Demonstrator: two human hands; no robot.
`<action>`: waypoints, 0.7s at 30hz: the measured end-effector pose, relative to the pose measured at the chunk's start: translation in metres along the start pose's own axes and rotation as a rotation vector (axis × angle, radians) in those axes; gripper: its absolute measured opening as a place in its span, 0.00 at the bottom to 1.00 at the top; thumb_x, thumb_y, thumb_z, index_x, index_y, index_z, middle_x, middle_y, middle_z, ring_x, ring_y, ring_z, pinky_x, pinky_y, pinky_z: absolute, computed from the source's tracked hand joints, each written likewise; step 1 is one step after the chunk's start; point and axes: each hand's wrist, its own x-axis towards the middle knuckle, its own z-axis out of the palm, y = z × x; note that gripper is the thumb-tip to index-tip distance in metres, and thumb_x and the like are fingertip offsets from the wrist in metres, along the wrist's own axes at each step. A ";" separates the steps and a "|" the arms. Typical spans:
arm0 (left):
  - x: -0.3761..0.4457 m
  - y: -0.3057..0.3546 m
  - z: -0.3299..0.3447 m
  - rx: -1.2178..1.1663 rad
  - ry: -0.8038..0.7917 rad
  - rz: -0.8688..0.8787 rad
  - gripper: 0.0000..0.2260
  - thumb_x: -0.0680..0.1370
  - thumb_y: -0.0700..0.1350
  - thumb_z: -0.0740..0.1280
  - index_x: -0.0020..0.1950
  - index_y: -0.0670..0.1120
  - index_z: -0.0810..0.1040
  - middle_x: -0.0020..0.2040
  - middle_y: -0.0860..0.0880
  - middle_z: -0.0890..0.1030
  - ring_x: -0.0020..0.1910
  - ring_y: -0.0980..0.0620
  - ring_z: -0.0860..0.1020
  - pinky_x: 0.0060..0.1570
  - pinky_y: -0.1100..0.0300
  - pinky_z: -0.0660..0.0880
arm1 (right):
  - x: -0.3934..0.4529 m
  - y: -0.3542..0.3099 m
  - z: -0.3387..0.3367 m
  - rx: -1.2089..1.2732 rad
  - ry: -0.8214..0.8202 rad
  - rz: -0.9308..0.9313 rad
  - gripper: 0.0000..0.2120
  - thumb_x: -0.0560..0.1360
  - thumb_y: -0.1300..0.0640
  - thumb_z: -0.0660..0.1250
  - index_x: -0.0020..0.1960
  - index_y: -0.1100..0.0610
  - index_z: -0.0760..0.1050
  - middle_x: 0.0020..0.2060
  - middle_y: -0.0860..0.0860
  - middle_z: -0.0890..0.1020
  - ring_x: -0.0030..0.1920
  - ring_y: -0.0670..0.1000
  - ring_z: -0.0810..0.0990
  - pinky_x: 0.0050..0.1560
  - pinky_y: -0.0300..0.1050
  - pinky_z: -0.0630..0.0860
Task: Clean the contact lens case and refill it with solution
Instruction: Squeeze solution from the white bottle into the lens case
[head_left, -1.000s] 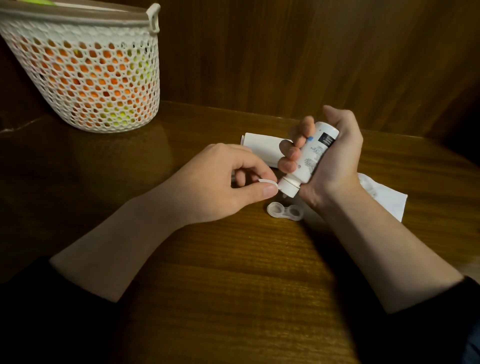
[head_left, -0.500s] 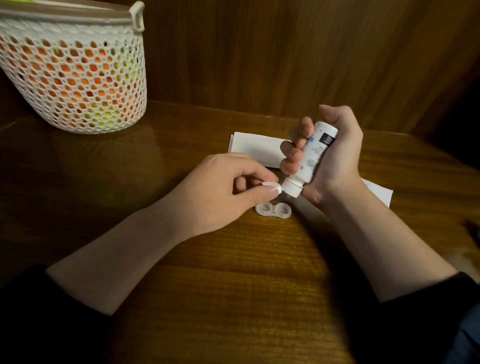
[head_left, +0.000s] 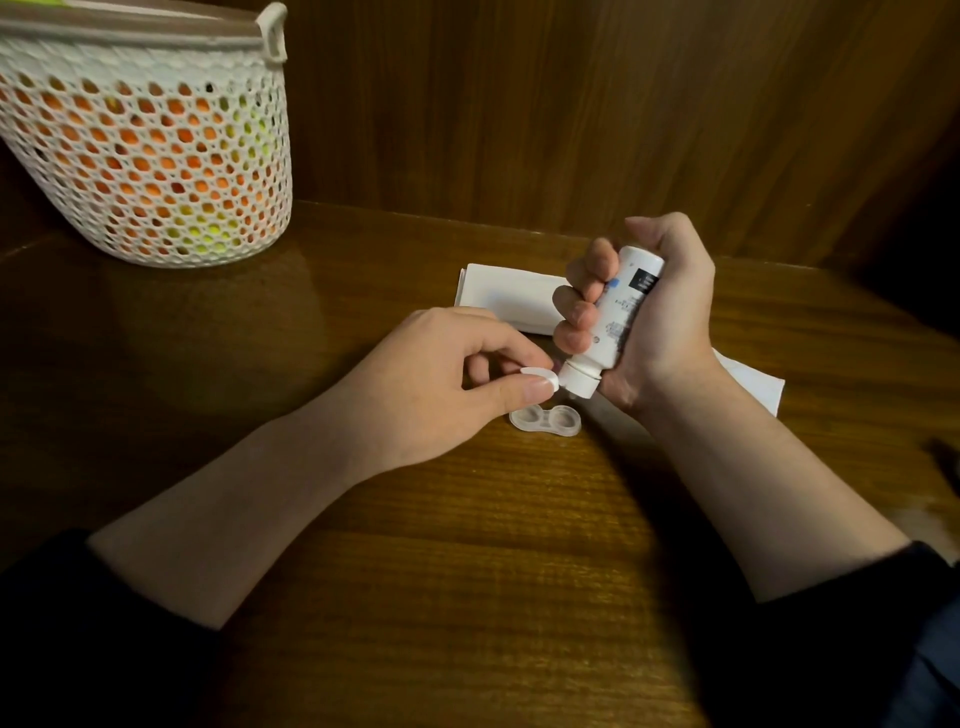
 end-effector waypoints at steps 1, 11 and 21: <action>0.000 0.000 0.000 0.001 -0.001 0.000 0.10 0.77 0.54 0.74 0.58 0.59 0.87 0.48 0.57 0.83 0.43 0.51 0.79 0.38 0.67 0.76 | 0.000 0.000 0.000 -0.002 -0.002 0.004 0.20 0.79 0.47 0.58 0.32 0.55 0.67 0.26 0.50 0.69 0.24 0.48 0.67 0.26 0.36 0.67; 0.000 0.002 -0.001 0.017 -0.004 -0.006 0.10 0.77 0.53 0.74 0.58 0.58 0.88 0.48 0.56 0.84 0.43 0.50 0.80 0.37 0.68 0.76 | -0.001 0.001 0.001 -0.018 -0.006 -0.003 0.19 0.79 0.48 0.58 0.32 0.55 0.67 0.26 0.50 0.68 0.24 0.48 0.67 0.25 0.36 0.66; 0.000 0.003 -0.001 0.025 -0.012 -0.013 0.11 0.77 0.54 0.74 0.59 0.59 0.87 0.48 0.57 0.83 0.43 0.53 0.78 0.39 0.67 0.75 | 0.000 0.000 0.000 -0.040 -0.018 -0.012 0.20 0.79 0.47 0.58 0.32 0.55 0.67 0.27 0.50 0.68 0.24 0.48 0.67 0.26 0.36 0.66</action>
